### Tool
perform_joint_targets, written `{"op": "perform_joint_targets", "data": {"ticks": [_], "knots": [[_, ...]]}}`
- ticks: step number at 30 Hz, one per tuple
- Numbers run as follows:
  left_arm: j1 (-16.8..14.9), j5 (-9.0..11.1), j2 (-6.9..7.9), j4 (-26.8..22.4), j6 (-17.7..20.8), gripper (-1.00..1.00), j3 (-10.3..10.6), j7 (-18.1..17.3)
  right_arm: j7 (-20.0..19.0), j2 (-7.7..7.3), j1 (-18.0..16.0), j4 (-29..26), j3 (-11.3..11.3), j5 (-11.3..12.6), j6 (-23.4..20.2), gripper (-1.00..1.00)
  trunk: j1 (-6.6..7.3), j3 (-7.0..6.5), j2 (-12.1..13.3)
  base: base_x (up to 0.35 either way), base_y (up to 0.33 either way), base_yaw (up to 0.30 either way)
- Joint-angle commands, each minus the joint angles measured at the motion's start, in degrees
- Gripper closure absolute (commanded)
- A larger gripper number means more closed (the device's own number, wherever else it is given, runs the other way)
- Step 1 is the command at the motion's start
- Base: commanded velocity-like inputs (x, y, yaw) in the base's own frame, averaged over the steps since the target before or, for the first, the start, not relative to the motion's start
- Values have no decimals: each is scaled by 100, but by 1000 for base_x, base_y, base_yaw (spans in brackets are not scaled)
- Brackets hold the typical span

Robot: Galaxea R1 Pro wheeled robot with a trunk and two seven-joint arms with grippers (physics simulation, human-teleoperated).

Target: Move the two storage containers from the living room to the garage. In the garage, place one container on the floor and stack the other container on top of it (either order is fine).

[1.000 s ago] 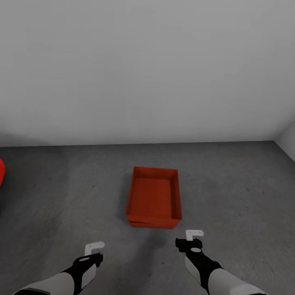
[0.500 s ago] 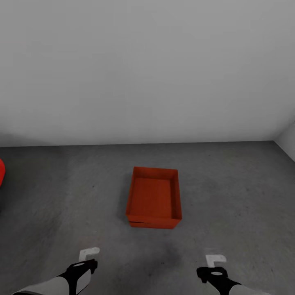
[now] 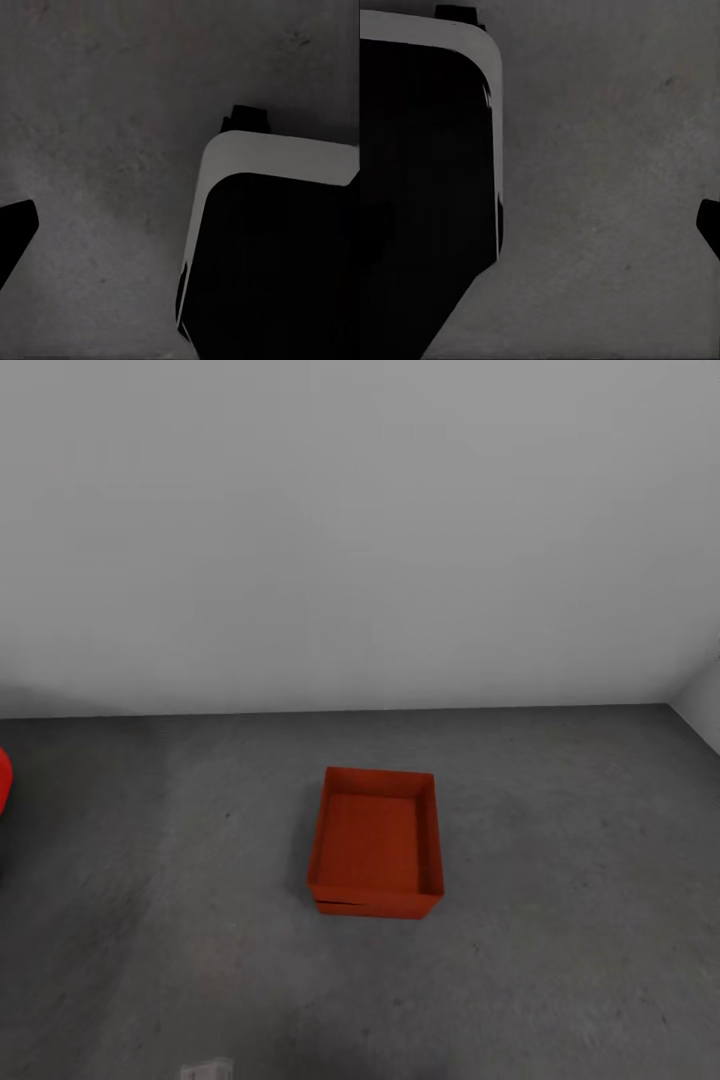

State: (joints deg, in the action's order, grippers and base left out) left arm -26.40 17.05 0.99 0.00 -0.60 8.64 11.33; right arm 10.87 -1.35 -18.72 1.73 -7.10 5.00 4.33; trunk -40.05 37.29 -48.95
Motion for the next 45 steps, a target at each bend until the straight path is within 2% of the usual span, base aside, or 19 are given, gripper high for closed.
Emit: {"op": "perform_joint_targets", "data": {"ticks": [1,6,13,20,45], "knots": [[44,55,1,0,0,-100,51,-48,1,2,38,18,-48,50,57,-100,-1,1,-3,0,0,-13],[397,55,-10,0,24,-100,56,-269,-91,17,471,20,-46,67,204,-100,-1,-30,-3,0,0,-69],[509,51,10,-3,-31,-100,57,-302,-424,33,817,20,-46,68,407,-100,-1,-89,-3,0,0,-78],[575,11,109,-29,-34,-100,64,-298,-586,39,874,20,-46,88,444,-100,-1,-152,-3,0,0,-11],[592,-6,106,-36,-48,-100,76,-298,-609,82,944,20,-49,42,444,-100,-1,-382,-3,0,0,0]]}}
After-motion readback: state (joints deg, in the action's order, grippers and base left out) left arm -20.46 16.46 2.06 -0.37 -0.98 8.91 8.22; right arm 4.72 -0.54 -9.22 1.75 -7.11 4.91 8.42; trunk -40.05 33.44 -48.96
